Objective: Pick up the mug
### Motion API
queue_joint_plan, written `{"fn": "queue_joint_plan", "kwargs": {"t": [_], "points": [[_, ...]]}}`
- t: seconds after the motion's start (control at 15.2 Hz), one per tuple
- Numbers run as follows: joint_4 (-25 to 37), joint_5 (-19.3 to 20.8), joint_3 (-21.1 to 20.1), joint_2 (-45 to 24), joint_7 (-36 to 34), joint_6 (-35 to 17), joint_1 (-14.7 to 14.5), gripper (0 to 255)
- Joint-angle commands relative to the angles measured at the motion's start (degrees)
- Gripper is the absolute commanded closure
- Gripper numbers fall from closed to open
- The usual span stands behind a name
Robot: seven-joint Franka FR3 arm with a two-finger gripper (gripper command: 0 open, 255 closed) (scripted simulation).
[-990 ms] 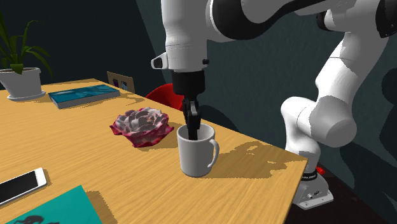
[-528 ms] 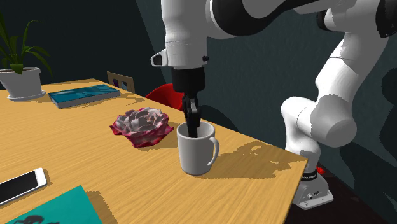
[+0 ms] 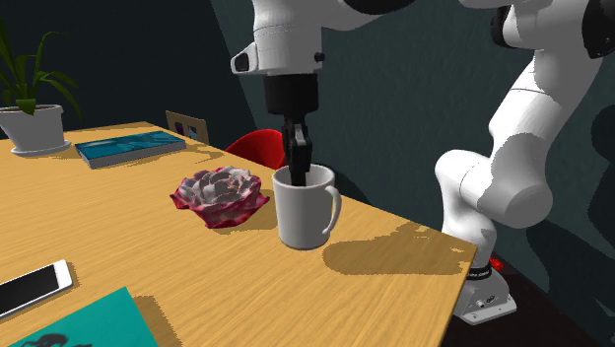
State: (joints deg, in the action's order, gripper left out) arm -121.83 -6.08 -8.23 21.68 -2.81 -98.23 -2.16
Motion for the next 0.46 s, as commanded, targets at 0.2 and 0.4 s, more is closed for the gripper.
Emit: {"fn": "queue_joint_plan", "kwargs": {"t": [0.2, 0.4], "points": [[4.3, 0.2, 0.2, -0.3, -0.2, 3.9, 0.1, 255], [5.3, 0.2, 0.2, -0.5, -0.3, 4.8, 0.1, 255]]}}
